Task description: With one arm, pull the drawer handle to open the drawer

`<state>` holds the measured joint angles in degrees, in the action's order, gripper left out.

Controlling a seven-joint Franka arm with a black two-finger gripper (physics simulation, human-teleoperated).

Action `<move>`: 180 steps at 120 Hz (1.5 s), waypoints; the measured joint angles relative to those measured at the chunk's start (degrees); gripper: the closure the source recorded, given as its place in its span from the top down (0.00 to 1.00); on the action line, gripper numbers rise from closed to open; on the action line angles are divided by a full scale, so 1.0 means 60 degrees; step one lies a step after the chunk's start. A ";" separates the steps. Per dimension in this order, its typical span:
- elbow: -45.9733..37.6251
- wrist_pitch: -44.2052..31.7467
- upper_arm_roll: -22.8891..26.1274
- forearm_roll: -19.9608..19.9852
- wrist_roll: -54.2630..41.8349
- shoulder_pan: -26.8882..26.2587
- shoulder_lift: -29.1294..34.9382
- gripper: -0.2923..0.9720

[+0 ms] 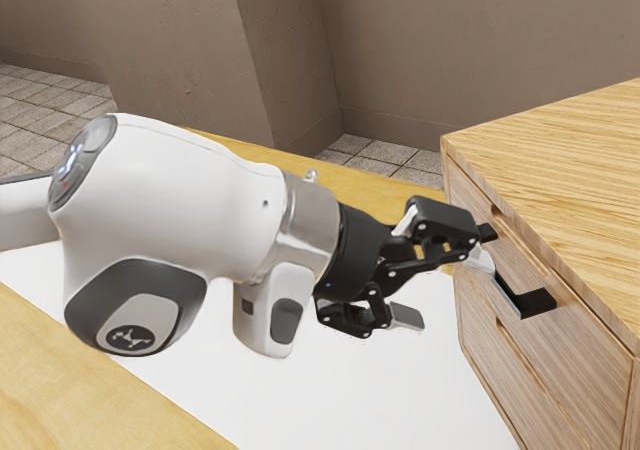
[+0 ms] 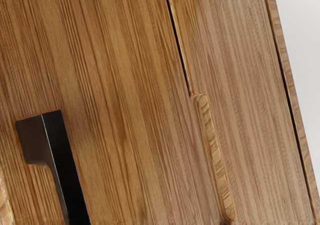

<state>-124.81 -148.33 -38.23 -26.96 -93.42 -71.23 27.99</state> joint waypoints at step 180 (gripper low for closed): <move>0.0819 0.1371 -0.2010 0.0042 -0.0003 -0.1906 0.0049 0.74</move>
<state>-119.89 -140.10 -50.29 -26.71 -93.44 -82.67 28.29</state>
